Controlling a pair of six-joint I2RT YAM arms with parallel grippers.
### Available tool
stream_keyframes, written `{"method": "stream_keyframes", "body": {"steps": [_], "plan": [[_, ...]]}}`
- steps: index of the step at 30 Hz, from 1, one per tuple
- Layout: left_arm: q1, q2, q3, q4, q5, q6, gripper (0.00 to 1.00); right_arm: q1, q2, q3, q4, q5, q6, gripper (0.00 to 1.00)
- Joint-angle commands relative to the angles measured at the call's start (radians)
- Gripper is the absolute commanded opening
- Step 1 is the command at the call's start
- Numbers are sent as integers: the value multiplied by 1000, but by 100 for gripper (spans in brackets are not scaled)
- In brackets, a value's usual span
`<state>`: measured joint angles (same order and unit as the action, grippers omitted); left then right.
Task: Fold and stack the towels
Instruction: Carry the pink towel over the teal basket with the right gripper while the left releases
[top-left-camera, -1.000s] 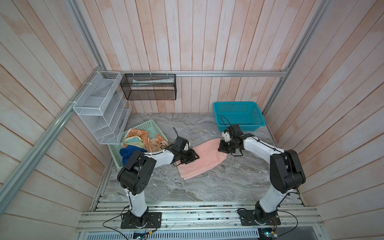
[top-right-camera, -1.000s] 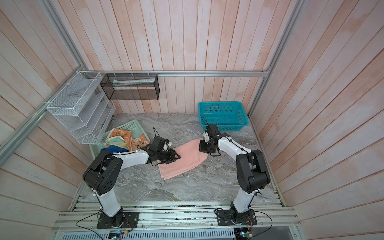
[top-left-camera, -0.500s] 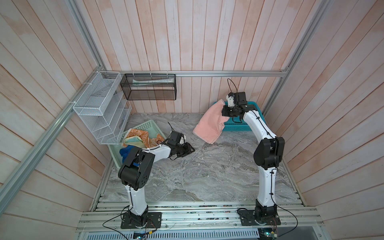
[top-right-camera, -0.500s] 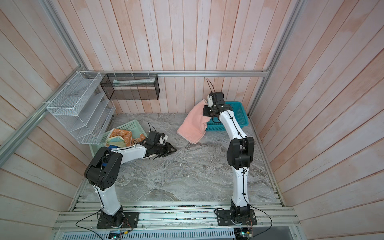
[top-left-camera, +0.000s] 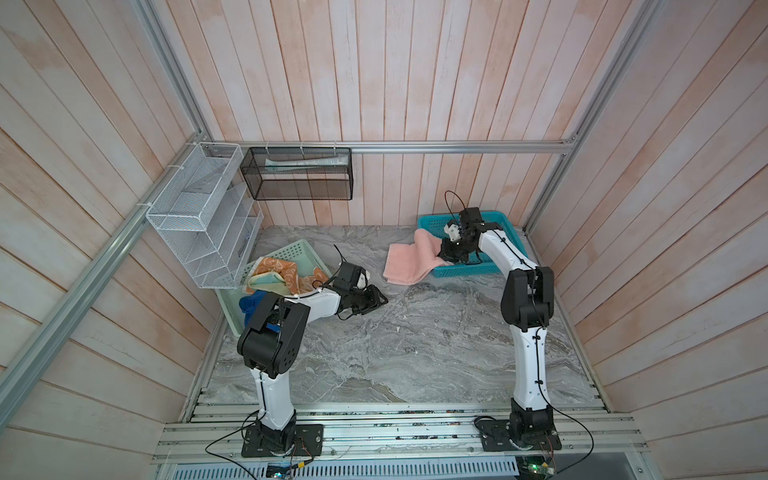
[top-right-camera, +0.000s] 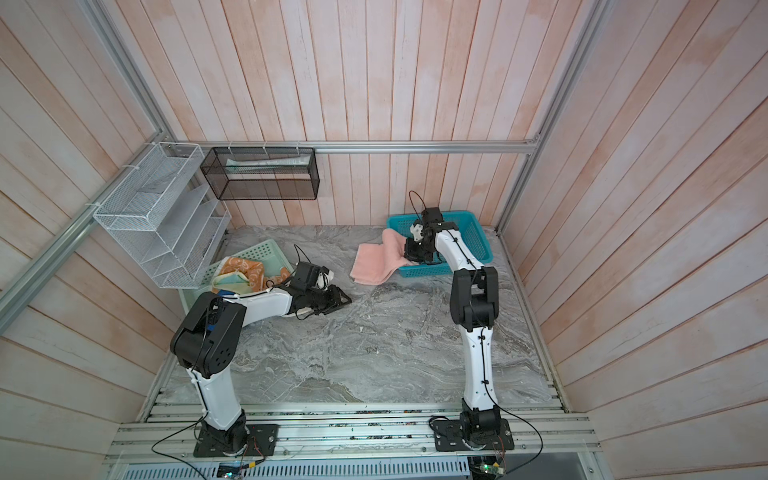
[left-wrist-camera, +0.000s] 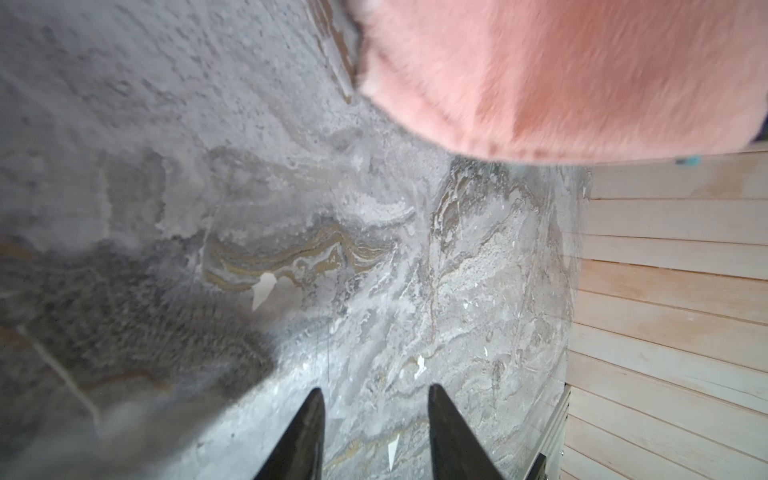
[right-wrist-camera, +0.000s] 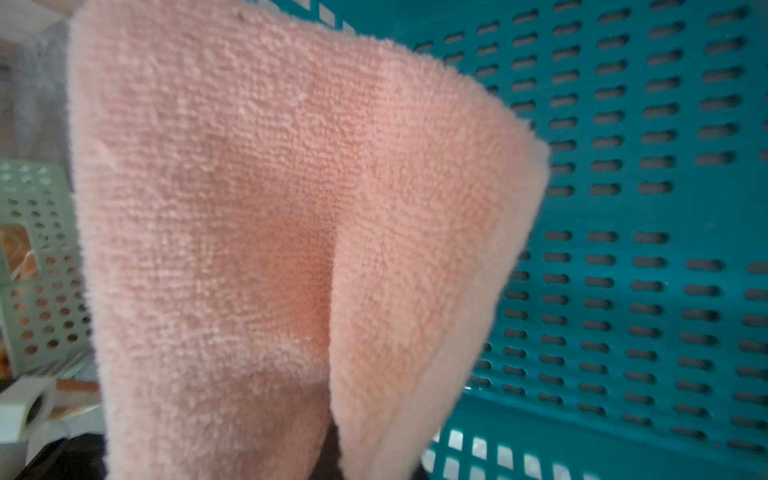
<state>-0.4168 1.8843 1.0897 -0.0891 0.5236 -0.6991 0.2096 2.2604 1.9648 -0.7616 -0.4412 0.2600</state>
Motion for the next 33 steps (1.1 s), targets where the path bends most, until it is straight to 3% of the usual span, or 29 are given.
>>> {"method": "stream_keyframes", "body": {"steps": [1,5,14,24,29,33], "plan": [[6,-79,-2,-13,-9,29,43,46,-177,-219,145,-114,95,0],[13,-124,22,-68,-37,64,43,82,-301,-326,183,-62,126,0],[32,-261,54,-140,-93,110,43,136,-406,-46,-49,62,75,0],[41,-326,61,-130,-103,113,43,178,-455,186,-117,140,117,0],[41,-340,55,-130,-102,120,43,168,-443,261,-191,204,89,0],[42,-343,42,-127,-100,123,43,118,-440,225,-200,213,69,0]]}}
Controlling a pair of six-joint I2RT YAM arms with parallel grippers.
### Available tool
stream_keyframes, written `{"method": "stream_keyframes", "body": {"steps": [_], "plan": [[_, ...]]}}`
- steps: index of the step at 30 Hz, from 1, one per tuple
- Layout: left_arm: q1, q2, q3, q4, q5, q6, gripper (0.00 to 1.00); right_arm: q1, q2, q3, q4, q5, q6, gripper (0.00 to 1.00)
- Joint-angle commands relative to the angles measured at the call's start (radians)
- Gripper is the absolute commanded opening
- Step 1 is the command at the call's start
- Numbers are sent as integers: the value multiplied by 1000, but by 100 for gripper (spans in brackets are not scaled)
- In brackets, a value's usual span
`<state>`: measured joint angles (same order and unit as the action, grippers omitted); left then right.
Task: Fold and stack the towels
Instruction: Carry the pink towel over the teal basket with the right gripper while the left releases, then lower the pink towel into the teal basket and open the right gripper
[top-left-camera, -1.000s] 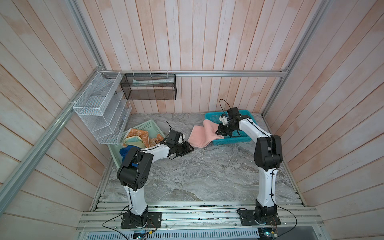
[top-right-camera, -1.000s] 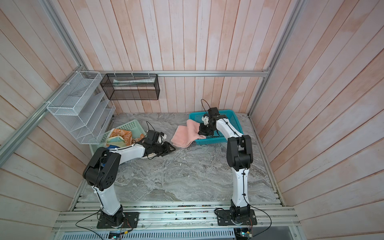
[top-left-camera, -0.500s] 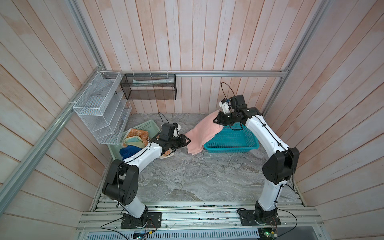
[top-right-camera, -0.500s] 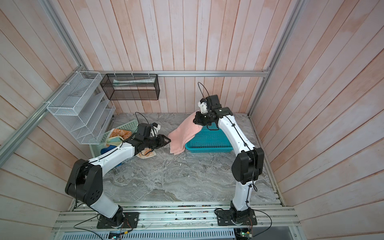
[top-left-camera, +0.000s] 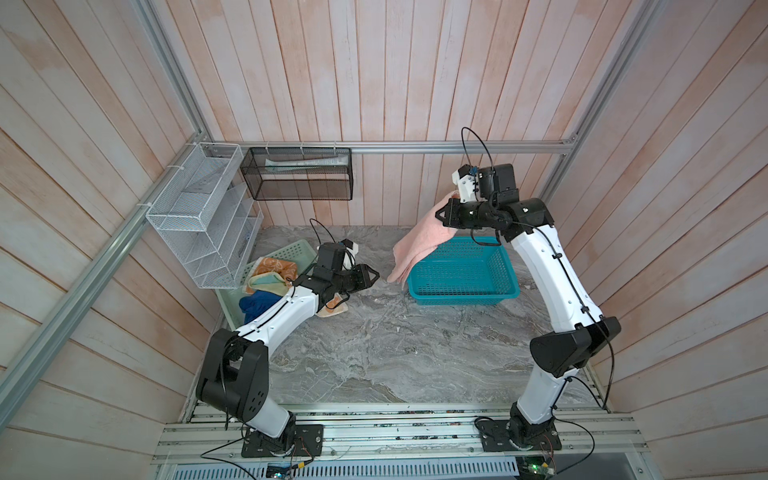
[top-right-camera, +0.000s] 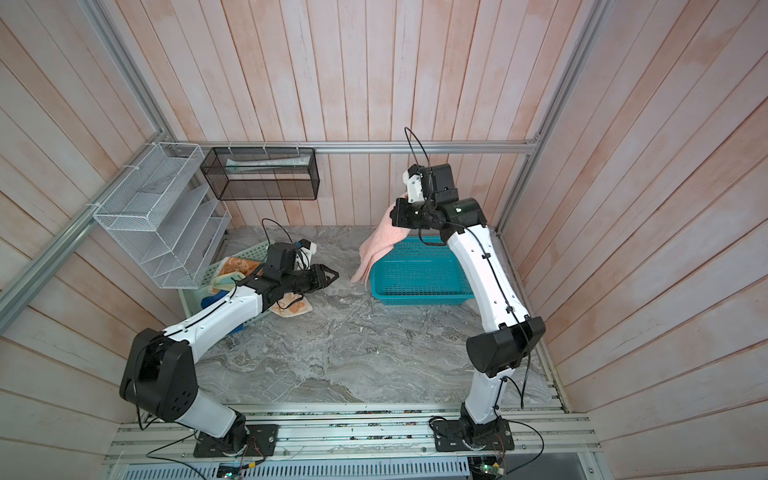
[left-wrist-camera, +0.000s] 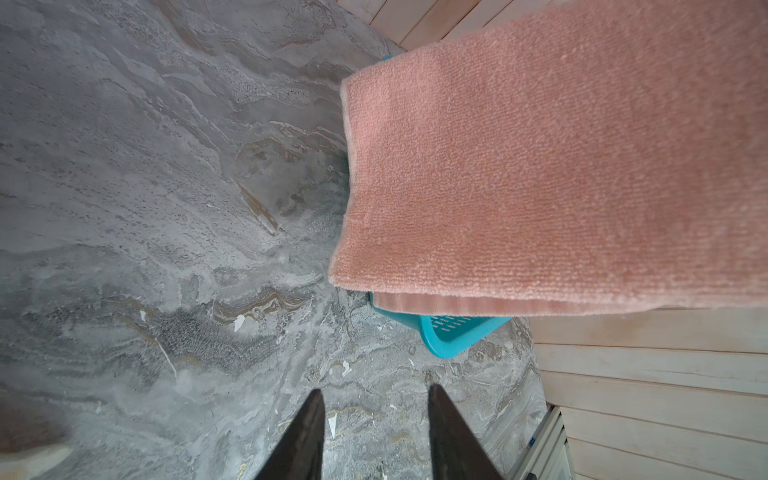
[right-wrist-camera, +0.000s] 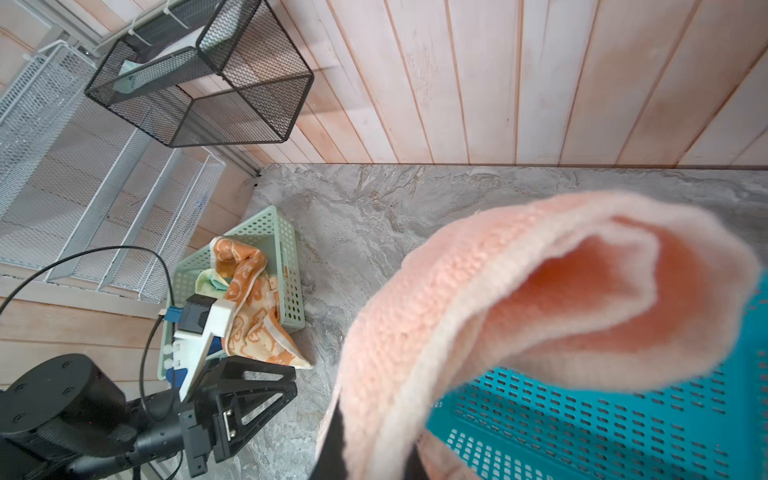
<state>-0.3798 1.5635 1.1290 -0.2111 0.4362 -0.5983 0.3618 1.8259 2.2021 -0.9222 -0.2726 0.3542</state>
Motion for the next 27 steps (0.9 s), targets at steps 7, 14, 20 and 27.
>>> {"method": "stream_keyframes", "body": {"steps": [7,14,20,27], "plan": [[12,-3,-17,7,-1,26,43,-186,-24,-241,62,24,-77,0],[16,63,-19,25,13,29,43,-331,84,-481,184,-17,-153,0],[22,107,-22,36,20,24,43,-337,193,-503,200,-17,-176,0],[27,141,-15,32,27,28,43,-342,250,-452,163,62,-229,0]]}}
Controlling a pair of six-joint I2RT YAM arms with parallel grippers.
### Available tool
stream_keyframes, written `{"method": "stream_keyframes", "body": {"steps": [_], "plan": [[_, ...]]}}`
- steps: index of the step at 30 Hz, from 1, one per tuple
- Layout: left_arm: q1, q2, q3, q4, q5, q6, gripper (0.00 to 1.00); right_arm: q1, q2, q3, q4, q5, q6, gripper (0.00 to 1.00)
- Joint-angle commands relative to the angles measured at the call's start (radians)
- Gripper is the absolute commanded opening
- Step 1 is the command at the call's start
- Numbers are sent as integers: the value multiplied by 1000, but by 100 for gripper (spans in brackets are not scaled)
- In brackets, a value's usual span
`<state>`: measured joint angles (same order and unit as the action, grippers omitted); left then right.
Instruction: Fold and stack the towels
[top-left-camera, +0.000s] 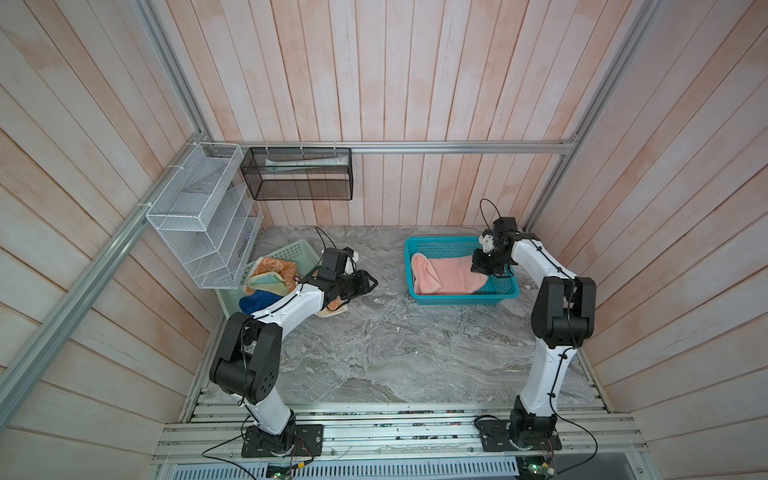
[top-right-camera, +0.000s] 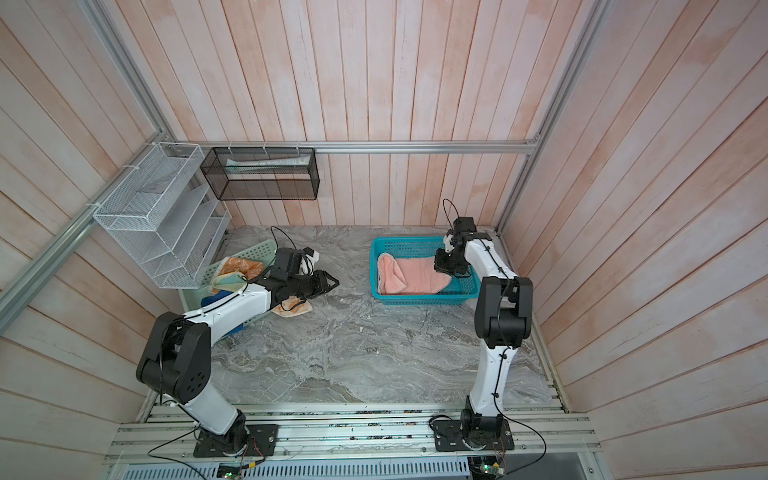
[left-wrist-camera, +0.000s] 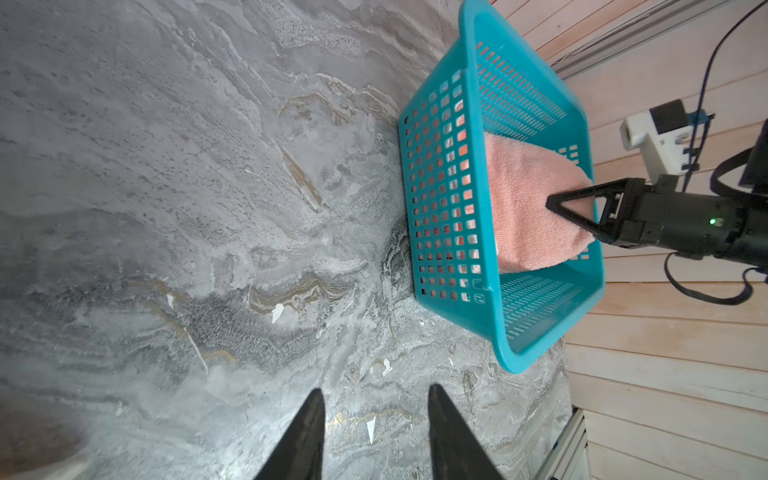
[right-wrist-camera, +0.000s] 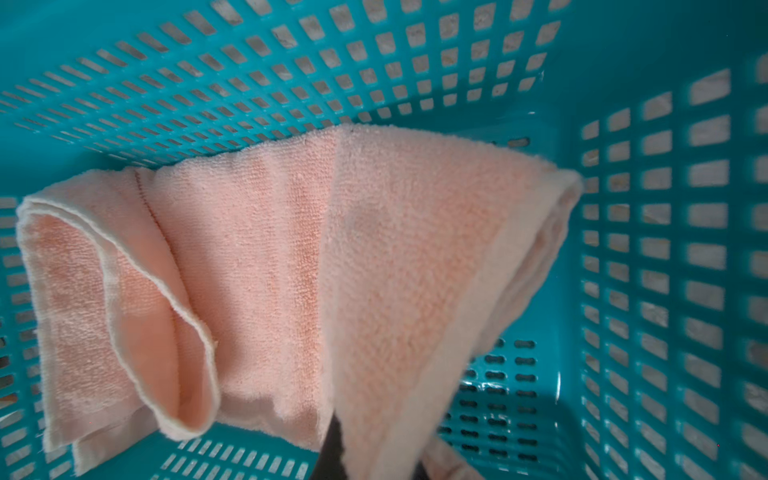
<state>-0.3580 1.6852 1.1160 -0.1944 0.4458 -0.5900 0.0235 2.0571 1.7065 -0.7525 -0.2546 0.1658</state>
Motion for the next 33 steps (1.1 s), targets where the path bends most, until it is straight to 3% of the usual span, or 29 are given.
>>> {"method": "stream_keyframes", "body": {"steps": [1,10,11,14,16,18,24,33], "plan": [[6,21,1,13,18,19,43,-4,21,53,-15,59,-46,0],[5,39,59,-23,6,42,43,-38,20,68,-69,168,-85,0],[5,42,66,-28,2,45,43,-43,16,58,-69,174,-82,5],[5,38,81,-45,-12,55,43,-46,-7,52,-84,201,-65,44],[7,33,92,-61,-30,65,43,-45,-33,60,-95,214,-49,53],[7,26,100,-71,-45,75,43,-42,-66,71,-99,227,-34,56],[3,60,121,-69,-18,74,43,8,-108,73,-68,204,-12,54],[-98,259,246,-31,41,28,42,109,38,30,44,26,6,24]]}}
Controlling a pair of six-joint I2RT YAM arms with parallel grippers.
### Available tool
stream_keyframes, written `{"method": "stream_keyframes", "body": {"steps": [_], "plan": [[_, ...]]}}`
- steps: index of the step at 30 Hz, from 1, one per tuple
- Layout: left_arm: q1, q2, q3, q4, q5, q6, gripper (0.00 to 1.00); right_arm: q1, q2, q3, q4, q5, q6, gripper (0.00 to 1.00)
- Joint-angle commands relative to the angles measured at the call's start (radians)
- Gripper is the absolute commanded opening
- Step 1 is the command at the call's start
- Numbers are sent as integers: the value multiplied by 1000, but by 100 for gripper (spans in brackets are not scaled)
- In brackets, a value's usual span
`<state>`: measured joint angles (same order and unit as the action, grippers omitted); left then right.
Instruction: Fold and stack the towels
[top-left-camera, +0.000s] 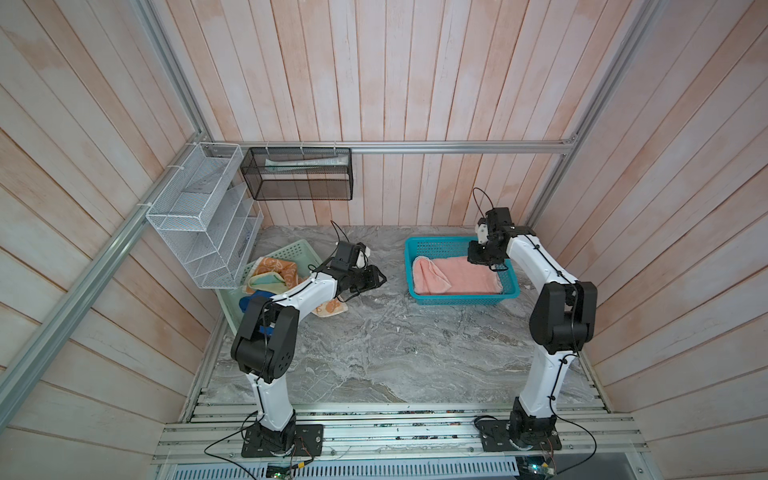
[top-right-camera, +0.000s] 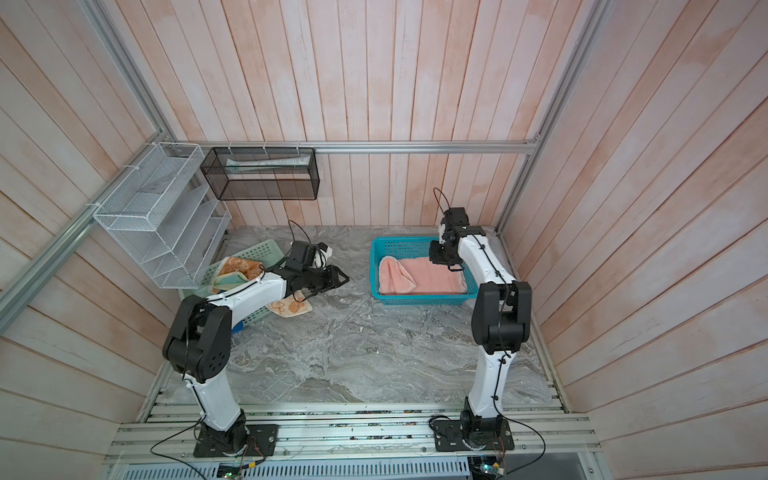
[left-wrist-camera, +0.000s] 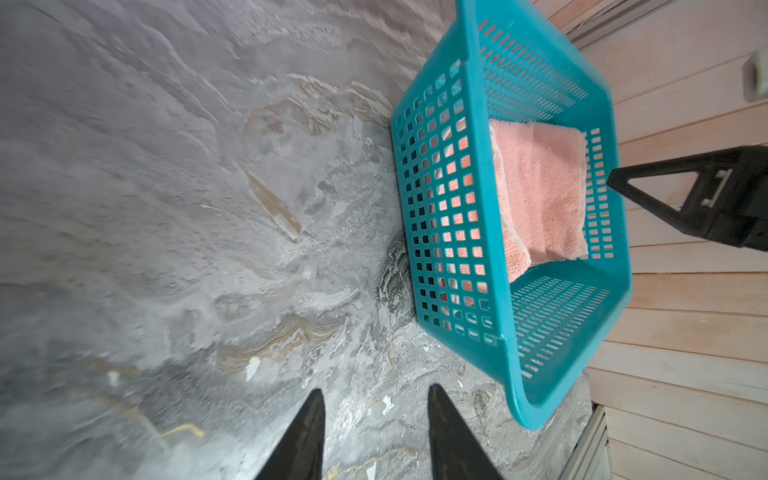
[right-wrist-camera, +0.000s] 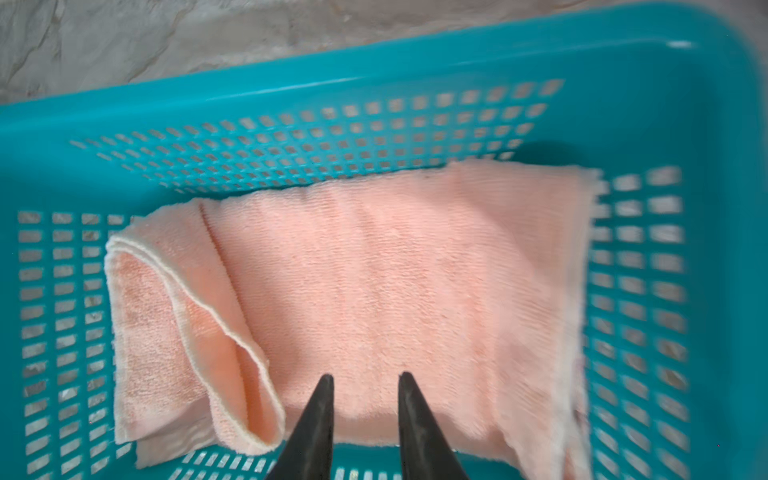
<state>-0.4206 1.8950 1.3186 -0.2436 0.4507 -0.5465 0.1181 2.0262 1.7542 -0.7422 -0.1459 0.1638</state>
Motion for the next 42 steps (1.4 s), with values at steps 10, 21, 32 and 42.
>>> {"method": "stream_keyframes", "body": {"steps": [10,21,32,42], "plan": [[-167,213,126,124,105,-141,37,68,249,172,-60,-264,11,13],[-207,393,384,153,91,-212,35,115,288,423,-263,-342,-34,13],[-188,456,483,106,74,-196,35,-97,199,287,-130,-280,5,16],[-213,472,456,163,113,-262,33,-112,230,155,-104,-320,-9,11]]}}
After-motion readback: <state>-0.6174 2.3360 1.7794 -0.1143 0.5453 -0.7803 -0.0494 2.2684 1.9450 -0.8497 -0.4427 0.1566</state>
